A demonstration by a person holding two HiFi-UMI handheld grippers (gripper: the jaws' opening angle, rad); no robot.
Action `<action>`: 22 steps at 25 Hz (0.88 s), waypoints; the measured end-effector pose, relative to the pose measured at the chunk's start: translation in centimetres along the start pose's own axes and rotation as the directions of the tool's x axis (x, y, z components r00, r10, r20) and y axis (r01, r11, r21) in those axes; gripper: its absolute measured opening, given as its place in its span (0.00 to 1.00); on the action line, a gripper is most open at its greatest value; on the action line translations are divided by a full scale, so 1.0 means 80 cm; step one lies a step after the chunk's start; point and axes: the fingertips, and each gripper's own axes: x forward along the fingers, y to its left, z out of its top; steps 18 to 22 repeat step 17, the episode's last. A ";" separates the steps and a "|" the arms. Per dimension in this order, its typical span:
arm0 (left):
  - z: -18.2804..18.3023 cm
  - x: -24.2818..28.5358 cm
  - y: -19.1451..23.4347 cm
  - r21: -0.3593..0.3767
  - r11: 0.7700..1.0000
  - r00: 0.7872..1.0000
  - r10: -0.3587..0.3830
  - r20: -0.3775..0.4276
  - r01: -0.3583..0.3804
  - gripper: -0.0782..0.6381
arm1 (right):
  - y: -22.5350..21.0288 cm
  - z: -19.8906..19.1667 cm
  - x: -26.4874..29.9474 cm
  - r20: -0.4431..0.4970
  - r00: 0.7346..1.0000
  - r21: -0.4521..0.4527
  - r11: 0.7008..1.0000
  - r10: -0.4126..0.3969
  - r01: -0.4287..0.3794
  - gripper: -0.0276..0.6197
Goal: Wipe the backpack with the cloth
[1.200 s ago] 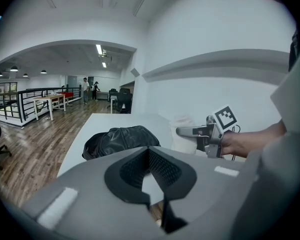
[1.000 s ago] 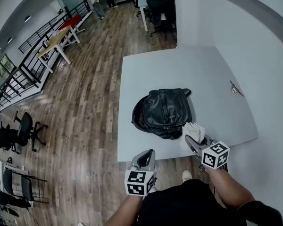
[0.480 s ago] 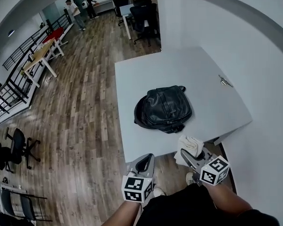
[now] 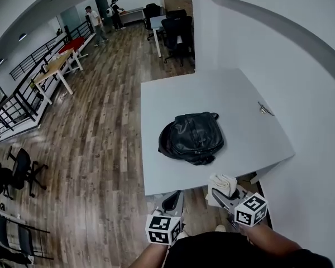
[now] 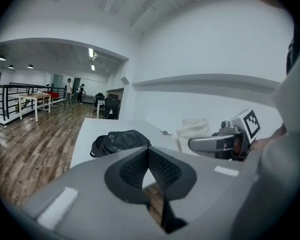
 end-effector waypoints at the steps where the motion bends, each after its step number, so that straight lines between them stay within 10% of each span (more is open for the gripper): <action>1: 0.002 0.001 -0.003 -0.003 1.000 1.000 0.004 0.006 -0.004 0.12 | -0.002 0.003 -0.003 0.000 1.000 -0.007 1.000 0.005 -0.005 0.17; 22: -0.002 0.018 -0.050 0.014 1.000 1.000 0.022 -0.020 -0.022 0.12 | -0.028 0.017 -0.045 0.039 0.999 -0.051 0.999 0.013 -0.011 0.17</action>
